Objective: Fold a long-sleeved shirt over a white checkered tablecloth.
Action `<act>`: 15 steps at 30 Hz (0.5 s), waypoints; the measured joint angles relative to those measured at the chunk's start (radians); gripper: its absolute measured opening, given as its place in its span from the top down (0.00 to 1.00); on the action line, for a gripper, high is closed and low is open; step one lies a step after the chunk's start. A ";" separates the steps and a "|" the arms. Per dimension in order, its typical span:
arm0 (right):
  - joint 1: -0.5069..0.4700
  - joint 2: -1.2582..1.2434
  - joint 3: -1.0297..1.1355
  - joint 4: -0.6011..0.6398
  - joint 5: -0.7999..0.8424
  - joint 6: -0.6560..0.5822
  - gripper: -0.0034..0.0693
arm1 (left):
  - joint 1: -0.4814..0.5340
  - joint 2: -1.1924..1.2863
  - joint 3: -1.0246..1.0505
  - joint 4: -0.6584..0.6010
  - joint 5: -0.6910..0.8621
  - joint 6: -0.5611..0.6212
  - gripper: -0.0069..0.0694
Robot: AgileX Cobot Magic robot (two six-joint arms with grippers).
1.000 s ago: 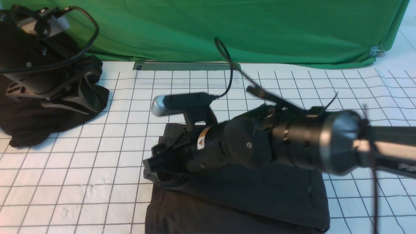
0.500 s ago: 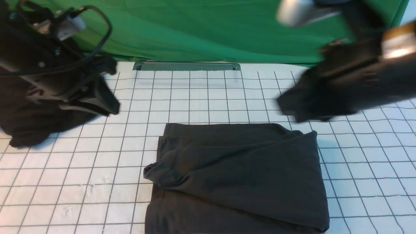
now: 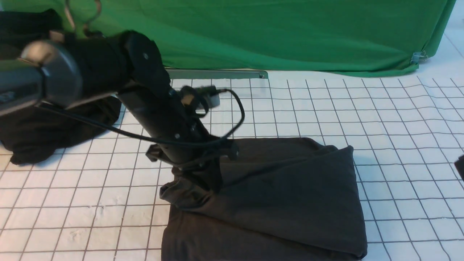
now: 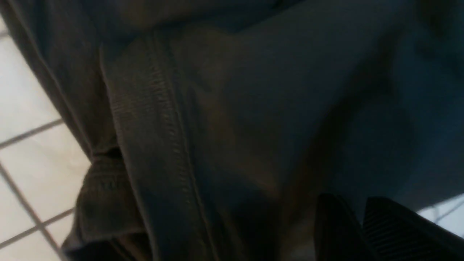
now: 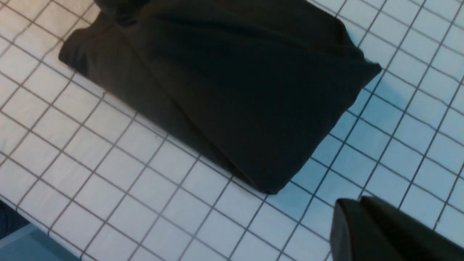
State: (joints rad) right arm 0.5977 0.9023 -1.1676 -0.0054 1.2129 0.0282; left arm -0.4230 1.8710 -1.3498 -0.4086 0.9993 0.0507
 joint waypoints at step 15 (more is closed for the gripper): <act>0.000 -0.451 0.015 -0.130 0.004 0.003 0.92 | -0.005 -0.063 0.000 0.269 0.119 -0.144 0.75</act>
State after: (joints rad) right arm 0.5977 0.4515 -1.1529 -0.1355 1.2167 0.0310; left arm -0.4285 1.8084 -1.3498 -0.1391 1.1185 -0.0935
